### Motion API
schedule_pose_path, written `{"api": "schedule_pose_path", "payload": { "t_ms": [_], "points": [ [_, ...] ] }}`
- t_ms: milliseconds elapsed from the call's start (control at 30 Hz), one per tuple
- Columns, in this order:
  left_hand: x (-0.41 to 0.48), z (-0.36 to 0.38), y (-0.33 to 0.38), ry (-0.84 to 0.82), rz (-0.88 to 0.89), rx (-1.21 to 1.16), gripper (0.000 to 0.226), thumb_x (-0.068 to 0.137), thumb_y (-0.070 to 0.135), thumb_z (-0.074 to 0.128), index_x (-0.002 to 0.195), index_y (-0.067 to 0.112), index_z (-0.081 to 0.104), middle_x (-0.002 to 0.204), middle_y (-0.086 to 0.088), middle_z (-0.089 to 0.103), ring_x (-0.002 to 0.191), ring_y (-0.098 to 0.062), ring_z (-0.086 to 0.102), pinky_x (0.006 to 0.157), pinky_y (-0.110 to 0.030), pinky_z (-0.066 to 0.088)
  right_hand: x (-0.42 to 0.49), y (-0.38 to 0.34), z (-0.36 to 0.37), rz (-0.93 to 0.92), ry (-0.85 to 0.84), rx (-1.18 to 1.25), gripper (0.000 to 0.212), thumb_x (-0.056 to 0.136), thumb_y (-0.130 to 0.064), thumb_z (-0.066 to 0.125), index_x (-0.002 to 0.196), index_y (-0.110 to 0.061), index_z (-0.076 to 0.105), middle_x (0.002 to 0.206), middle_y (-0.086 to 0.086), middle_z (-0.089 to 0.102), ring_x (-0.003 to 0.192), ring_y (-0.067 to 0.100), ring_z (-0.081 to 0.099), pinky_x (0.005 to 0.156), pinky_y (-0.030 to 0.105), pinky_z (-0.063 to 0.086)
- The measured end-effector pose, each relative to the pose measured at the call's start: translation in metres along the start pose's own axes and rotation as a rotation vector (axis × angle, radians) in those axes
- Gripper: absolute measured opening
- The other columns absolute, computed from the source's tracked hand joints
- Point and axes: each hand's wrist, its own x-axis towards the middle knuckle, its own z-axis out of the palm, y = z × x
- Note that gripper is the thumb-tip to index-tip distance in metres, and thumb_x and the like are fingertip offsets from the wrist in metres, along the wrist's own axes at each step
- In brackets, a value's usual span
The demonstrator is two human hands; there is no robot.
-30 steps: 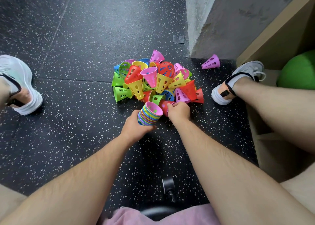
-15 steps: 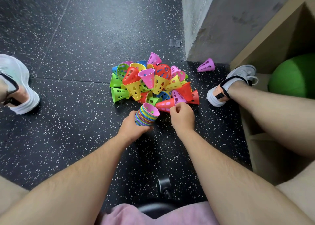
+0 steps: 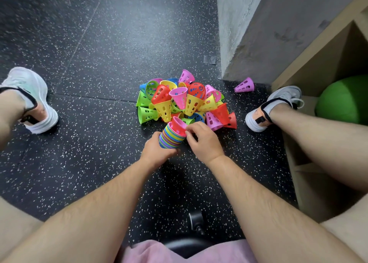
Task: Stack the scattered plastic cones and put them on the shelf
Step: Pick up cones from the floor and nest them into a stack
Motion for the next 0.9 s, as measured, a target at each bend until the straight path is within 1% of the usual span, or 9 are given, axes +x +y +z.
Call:
{"api": "schedule_pose_path", "payload": {
  "t_ms": [100, 233, 367, 433, 533, 600, 700, 800, 900],
  "points": [
    [0.001, -0.006, -0.006, 0.025, -0.015, -0.008, 0.074, 0.049, 0.054, 0.084, 0.111, 0.027, 0.055, 0.101, 0.005, 0.069, 0.093, -0.017, 0.068, 0.086, -0.039, 0.057, 0.001, -0.005, 0.011, 0.205, -0.061, 0.212, 0.023, 0.096, -0.014, 0.061, 0.116, -0.015, 0.07, 0.109, -0.003, 0.07, 0.1, 0.009, 0.065, 0.092, 0.027, 0.054],
    [0.006, -0.013, -0.018, 0.039, -0.021, -0.013, 0.069, 0.057, 0.045, 0.09, 0.113, 0.026, 0.055, 0.101, 0.005, 0.069, 0.092, -0.015, 0.067, 0.082, -0.036, 0.055, 0.012, -0.006, 0.023, 0.451, 0.057, 0.282, 0.026, 0.097, -0.019, 0.059, 0.12, -0.015, 0.069, 0.11, -0.004, 0.07, 0.099, 0.006, 0.064, 0.092, 0.025, 0.053],
    [0.013, -0.016, -0.021, 0.041, -0.014, -0.031, 0.065, 0.059, 0.042, 0.09, 0.112, 0.028, 0.055, 0.099, 0.005, 0.068, 0.091, -0.015, 0.067, 0.08, -0.036, 0.056, 0.031, 0.002, 0.034, 0.639, 0.153, 0.241, 0.022, 0.094, -0.026, 0.064, 0.112, -0.014, 0.067, 0.106, 0.0, 0.068, 0.095, 0.013, 0.064, 0.084, 0.027, 0.051],
    [0.016, -0.017, -0.02, 0.025, -0.013, -0.029, 0.065, 0.06, 0.042, 0.09, 0.112, 0.029, 0.054, 0.099, 0.005, 0.067, 0.09, -0.015, 0.067, 0.08, -0.036, 0.056, 0.039, 0.005, 0.038, 0.717, 0.167, 0.21, 0.027, 0.092, -0.032, 0.068, 0.112, -0.016, 0.062, 0.103, -0.001, 0.065, 0.092, 0.014, 0.062, 0.077, 0.026, 0.046],
    [0.02, -0.018, -0.021, 0.014, -0.018, -0.014, 0.069, 0.054, 0.051, 0.088, 0.112, 0.032, 0.055, 0.1, 0.005, 0.067, 0.091, -0.015, 0.067, 0.083, -0.039, 0.058, 0.049, 0.006, 0.043, 0.816, 0.155, 0.243, 0.035, 0.09, -0.034, 0.072, 0.114, -0.015, 0.056, 0.089, -0.006, 0.06, 0.081, 0.011, 0.059, 0.067, 0.023, 0.04],
    [0.021, -0.018, -0.022, 0.011, -0.014, -0.007, 0.068, 0.054, 0.051, 0.088, 0.111, 0.034, 0.054, 0.099, 0.006, 0.067, 0.092, -0.016, 0.066, 0.084, -0.041, 0.058, 0.051, 0.007, 0.049, 0.843, 0.117, 0.227, 0.031, 0.092, -0.032, 0.07, 0.114, -0.013, 0.059, 0.091, -0.006, 0.062, 0.084, 0.013, 0.059, 0.072, 0.024, 0.041],
    [0.021, -0.017, -0.022, 0.01, -0.002, 0.0, 0.065, 0.059, 0.046, 0.09, 0.111, 0.033, 0.054, 0.099, 0.006, 0.066, 0.091, -0.015, 0.066, 0.084, -0.04, 0.058, 0.047, 0.008, 0.055, 0.833, 0.085, 0.159, 0.014, 0.095, -0.022, 0.061, 0.106, -0.015, 0.065, 0.099, -0.002, 0.066, 0.094, 0.019, 0.063, 0.076, 0.026, 0.042],
    [0.021, -0.016, -0.022, 0.011, 0.003, -0.01, 0.063, 0.063, 0.041, 0.092, 0.112, 0.032, 0.053, 0.1, 0.005, 0.066, 0.091, -0.014, 0.066, 0.083, -0.036, 0.056, 0.039, 0.005, 0.053, 0.778, 0.147, 0.076, 0.006, 0.095, -0.02, 0.053, 0.093, -0.02, 0.058, 0.099, -0.001, 0.064, 0.093, 0.021, 0.061, 0.074, 0.029, 0.042],
    [0.021, -0.017, -0.025, 0.001, 0.0, -0.05, 0.066, 0.064, 0.041, 0.092, 0.116, 0.029, 0.053, 0.102, 0.004, 0.067, 0.093, -0.014, 0.067, 0.084, -0.037, 0.057, 0.026, 0.007, 0.042, 0.643, 0.24, -0.049, 0.007, 0.098, -0.021, 0.048, 0.096, -0.019, 0.054, 0.103, -0.003, 0.056, 0.096, 0.019, 0.051, 0.078, 0.032, 0.039]
  ]
}}
